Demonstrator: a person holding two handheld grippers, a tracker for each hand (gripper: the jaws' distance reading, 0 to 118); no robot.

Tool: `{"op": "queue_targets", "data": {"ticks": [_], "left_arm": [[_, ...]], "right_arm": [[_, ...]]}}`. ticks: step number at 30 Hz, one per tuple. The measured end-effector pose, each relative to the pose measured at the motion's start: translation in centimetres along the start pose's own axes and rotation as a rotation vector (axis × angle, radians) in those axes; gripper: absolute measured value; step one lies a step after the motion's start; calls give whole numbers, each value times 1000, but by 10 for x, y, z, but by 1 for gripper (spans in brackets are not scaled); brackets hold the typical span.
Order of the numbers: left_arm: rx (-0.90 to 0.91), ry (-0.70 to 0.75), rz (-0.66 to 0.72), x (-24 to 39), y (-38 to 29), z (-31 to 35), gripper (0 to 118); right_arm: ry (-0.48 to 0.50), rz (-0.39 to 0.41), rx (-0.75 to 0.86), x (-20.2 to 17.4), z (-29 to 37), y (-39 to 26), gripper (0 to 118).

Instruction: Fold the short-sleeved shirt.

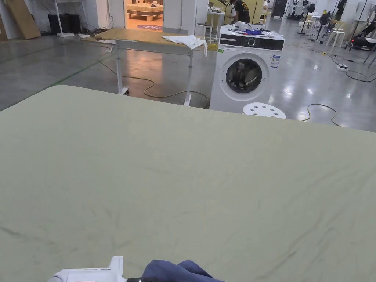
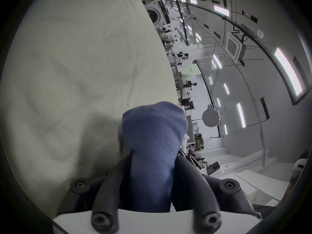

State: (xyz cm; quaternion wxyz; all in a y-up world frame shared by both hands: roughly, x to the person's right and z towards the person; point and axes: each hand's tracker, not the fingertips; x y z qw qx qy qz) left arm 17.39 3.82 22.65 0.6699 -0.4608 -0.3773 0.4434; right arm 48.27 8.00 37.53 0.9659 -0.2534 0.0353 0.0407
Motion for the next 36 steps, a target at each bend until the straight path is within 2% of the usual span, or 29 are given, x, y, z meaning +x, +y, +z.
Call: {"op": "queue_targets", "data": {"ticks": [5,9,14,21,26,31,33,34,36], "left_arm": [[24,6,-2,27,8,23,19],[55,59,-12,49,33,67,19],[112,181,-88,81,64,142,19],[195,397,-92,91,118,259,19],[230,565,-78,92,131,311,19],[276,665,-38,88,129,337,20],[259,743,-37,84,125,334,32],[253,768,-44,86,122,330,45],[221,914,-94,90,122,323,71]], "right_arm": [[-4,15,71,8,7,27,1],[-16,-18,114,31,2,65,1],[-78,-43,169,73,-7,111,1],[-156,-64,219,124,-8,153,1],[-189,-74,230,142,-4,161,1],[-198,-70,218,145,-3,158,1],[-195,-75,208,145,-5,155,1],[-192,-77,203,144,-7,153,1],[-184,-81,187,143,-10,150,1]]}}
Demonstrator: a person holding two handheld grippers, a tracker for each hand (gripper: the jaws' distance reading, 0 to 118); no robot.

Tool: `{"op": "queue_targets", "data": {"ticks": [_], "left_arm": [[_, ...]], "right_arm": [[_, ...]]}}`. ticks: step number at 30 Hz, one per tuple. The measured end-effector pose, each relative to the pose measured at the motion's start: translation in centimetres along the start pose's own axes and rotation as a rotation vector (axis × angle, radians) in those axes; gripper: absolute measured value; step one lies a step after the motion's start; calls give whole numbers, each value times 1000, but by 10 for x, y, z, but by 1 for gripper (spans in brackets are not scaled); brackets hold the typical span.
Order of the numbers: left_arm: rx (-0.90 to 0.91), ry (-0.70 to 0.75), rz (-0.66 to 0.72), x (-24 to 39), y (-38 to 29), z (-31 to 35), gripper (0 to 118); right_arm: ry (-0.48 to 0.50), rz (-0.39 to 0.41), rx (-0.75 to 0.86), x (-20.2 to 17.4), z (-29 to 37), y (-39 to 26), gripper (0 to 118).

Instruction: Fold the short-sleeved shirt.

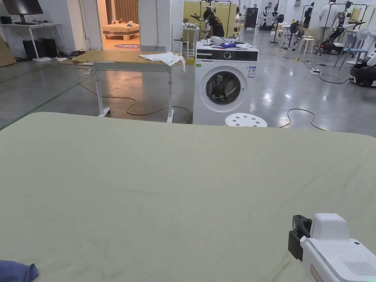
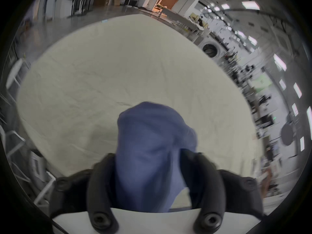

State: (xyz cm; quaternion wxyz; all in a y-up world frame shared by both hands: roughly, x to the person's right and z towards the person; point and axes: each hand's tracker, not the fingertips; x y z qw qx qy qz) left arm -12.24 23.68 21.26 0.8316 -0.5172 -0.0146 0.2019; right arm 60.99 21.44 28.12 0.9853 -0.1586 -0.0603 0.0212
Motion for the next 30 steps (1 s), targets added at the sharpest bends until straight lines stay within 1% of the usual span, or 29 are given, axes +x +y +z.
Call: {"op": "queue_targets", "data": {"ticks": [1,3,4,6,10,14,15,17,21,24,26,28,29,30], "left_arm": [[18,46,-40,3,-1,2,79],[35,158,-76,11,-4,9,79],[55,199,-93,2,4,9,79],[119,311,-136,7,3,19,79],[247,360,-141,17,0,29,79],[377,211,-207,45,-20,17,78],[469,260,-323,57,-25,15,78],[477,196,-358,74,-39,-4,78],[535,121,-427,121,-70,-44,78],[571,85,-471,165,-88,-67,77],[630,78,-512,197,-98,-75,75],[707,76,-570,223,-104,-86,69],[752,83,-585,238,-107,-90,65],[791,85,-605,253,-110,-90,58]], "right_arm": [[3,-1,-4,0,0,-1,1],[7,4,-12,-3,-1,-3,1],[9,5,-15,-3,-1,-3,1],[20,5,-20,-5,-2,-4,1],[30,3,-21,-9,-2,-6,1],[40,-5,-16,-14,-1,-9,1],[42,-8,-15,-15,-1,-10,1],[45,-10,-14,-17,-1,-11,1],[52,-16,-13,-21,0,-13,1],[50,-18,-3,-24,3,-11,1],[48,-21,10,-26,4,-9,1],[39,-20,29,-30,6,-7,1],[33,-20,41,-31,7,-6,1],[22,-17,54,-34,8,-4,1]]}}
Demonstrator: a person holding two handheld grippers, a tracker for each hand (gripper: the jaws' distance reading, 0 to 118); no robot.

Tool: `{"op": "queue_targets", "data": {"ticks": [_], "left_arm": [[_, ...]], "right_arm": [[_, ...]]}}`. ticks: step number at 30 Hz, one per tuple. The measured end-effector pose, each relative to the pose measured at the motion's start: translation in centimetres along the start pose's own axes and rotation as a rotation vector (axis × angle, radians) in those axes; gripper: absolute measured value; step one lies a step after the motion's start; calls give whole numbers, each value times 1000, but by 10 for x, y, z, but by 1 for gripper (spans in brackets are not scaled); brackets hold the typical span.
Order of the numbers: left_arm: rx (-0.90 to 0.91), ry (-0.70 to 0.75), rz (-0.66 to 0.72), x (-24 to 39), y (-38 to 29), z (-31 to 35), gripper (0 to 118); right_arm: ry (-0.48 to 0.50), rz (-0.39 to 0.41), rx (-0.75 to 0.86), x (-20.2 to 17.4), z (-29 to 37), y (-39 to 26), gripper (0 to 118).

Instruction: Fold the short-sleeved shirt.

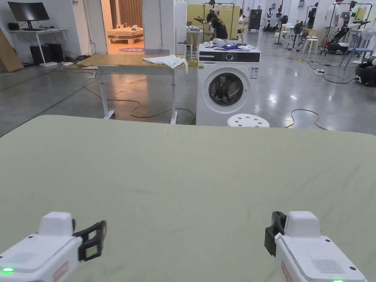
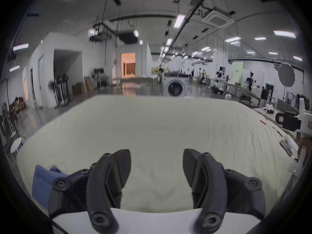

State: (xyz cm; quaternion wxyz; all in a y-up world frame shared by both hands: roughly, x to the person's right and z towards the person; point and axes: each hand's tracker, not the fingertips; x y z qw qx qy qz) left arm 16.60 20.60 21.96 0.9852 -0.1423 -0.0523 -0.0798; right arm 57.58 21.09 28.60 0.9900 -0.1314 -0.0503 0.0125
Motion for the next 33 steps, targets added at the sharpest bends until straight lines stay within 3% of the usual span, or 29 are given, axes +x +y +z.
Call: {"op": "queue_targets", "data": {"ticks": [4,5,8,9,21,23,24,26,28,33], "left_arm": [[126,40,-72,54,19,2,10],[147,48,-80,62,22,3,7],[184,36,-76,85,26,7,0],[134,-9,96,88,21,6,0],[156,11,183,91,28,18,0],[159,16,181,92,29,20,8],[161,21,180,92,28,21,17],[172,19,173,92,29,25,50],[181,15,175,93,29,27,77],[213,21,156,95,29,31,93]], "right_arm": [[-24,0,38,-7,3,2,1],[-26,2,47,-9,3,2,1],[-36,6,69,-13,7,1,1],[-36,3,71,-13,7,1,1],[-32,-26,73,-13,12,-1,1],[-34,-21,72,-14,12,-2,4],[-35,-19,74,-15,13,-2,13],[-47,-8,82,-17,13,-4,55],[-53,-11,85,-17,13,-5,82],[-81,-5,95,-17,14,-5,87]]}}
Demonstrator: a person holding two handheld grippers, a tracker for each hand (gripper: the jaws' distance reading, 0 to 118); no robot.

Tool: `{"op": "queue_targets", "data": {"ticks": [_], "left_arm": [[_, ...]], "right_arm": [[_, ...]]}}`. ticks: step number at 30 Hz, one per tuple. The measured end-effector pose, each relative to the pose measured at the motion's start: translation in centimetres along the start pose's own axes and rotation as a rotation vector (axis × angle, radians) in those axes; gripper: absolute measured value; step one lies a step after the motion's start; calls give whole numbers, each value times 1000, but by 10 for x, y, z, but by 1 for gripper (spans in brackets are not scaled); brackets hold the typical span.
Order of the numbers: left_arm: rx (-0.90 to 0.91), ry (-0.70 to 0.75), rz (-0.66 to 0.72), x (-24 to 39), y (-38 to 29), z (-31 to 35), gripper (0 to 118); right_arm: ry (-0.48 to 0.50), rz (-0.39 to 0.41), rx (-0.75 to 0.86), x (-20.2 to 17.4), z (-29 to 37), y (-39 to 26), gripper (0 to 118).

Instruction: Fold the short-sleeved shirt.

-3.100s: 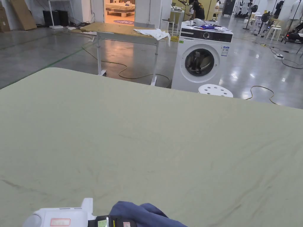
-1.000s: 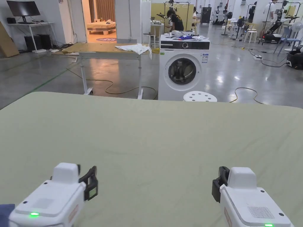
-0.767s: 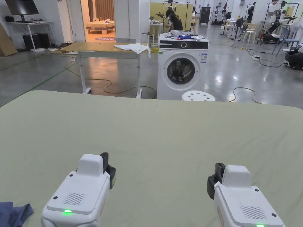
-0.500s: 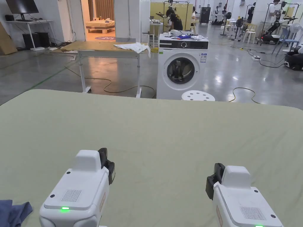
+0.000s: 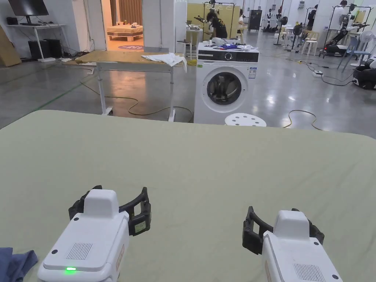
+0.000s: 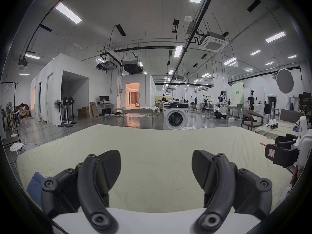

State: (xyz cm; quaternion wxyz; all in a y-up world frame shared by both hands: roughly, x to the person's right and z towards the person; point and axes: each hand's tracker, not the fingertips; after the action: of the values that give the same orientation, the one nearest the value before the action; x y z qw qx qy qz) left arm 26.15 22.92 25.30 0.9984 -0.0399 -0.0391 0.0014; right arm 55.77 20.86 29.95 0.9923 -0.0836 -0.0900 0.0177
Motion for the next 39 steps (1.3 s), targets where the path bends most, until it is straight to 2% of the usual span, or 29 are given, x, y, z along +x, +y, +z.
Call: {"op": "queue_targets", "data": {"ticks": [1,7,12,15,18,21,28,35,39], "left_arm": [[-7,4,-1,-1,0,0,98],[29,40,-12,-1,-3,3,107],[59,72,-39,-5,-2,5,112],[40,86,-43,-9,-3,5,112],[-4,85,9,-16,-3,4,112],[-21,79,29,-19,-7,4,112],[-53,65,13,-17,-14,2,112],[-68,38,30,-13,-15,-4,112],[-68,46,8,-9,-15,-5,112]], "right_arm": [[-1,0,0,0,0,0,90],[-13,-6,22,3,2,4,94],[-26,-4,25,4,2,8,96],[-70,-22,20,4,1,9,97],[-115,-99,-16,7,-2,8,96],[-141,-121,-41,9,-5,9,96],[-155,-158,-98,8,-11,14,96],[-96,-195,-167,2,-15,17,96],[-118,-183,-194,-4,-19,18,96]]}}
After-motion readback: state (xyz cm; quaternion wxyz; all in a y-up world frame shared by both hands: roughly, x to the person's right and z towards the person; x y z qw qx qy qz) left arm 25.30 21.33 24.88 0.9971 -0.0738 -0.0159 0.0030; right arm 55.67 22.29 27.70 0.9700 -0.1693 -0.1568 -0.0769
